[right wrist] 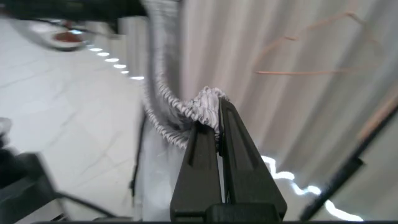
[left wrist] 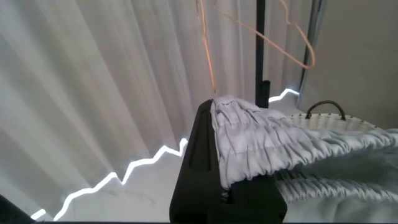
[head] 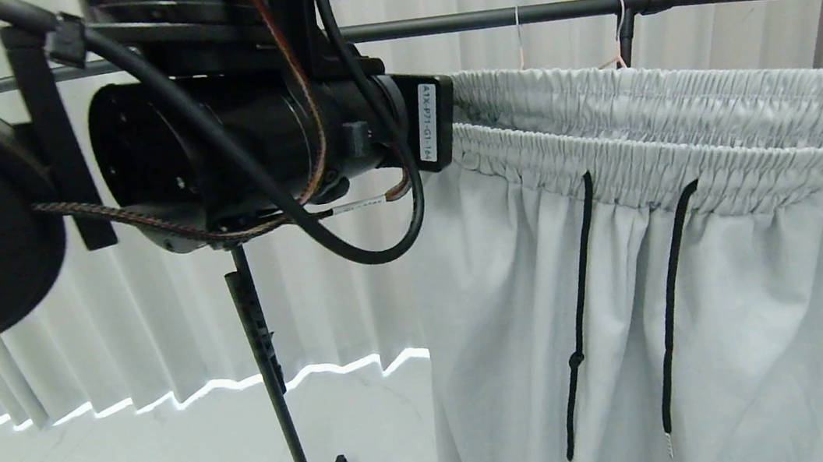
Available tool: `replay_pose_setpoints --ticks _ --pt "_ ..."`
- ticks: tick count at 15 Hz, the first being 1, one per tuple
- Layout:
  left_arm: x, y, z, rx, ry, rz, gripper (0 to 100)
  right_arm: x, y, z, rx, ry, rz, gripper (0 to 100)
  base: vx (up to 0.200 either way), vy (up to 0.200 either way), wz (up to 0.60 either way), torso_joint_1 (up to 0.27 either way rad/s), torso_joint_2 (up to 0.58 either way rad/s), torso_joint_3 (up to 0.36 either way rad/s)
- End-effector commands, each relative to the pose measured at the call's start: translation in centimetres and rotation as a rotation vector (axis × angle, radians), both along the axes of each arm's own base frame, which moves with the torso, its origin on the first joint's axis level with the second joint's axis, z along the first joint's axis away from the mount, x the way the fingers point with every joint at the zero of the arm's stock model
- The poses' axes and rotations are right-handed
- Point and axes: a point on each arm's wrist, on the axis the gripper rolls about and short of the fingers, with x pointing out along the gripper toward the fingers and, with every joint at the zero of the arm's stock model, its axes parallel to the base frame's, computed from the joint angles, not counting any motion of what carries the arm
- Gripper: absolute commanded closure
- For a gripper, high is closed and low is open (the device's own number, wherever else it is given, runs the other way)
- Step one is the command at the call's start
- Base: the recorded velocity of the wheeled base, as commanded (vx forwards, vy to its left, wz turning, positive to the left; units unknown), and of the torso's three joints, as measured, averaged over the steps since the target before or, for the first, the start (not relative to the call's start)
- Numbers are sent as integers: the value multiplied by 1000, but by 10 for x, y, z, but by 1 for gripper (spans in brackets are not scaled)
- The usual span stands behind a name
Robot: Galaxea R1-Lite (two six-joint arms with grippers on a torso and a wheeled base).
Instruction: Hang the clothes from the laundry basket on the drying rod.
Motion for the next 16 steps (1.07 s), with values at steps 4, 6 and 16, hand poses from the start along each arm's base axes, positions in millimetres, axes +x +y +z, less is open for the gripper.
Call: replay_pose_setpoints --ticks 4,6,16 --pt "19 0 -13 15 33 41 100 -19 5 0 9 -16 159 100 0 0 0 0 0 0" --pt "18 1 -13 13 39 40 100 -18 5 -1 7 -12 151 100 0 0 0 0 0 0" --pt "-63 72 8 59 117 -118 100 55 22 -1 47 -6 -8 100 0 0 0 0 0 0"
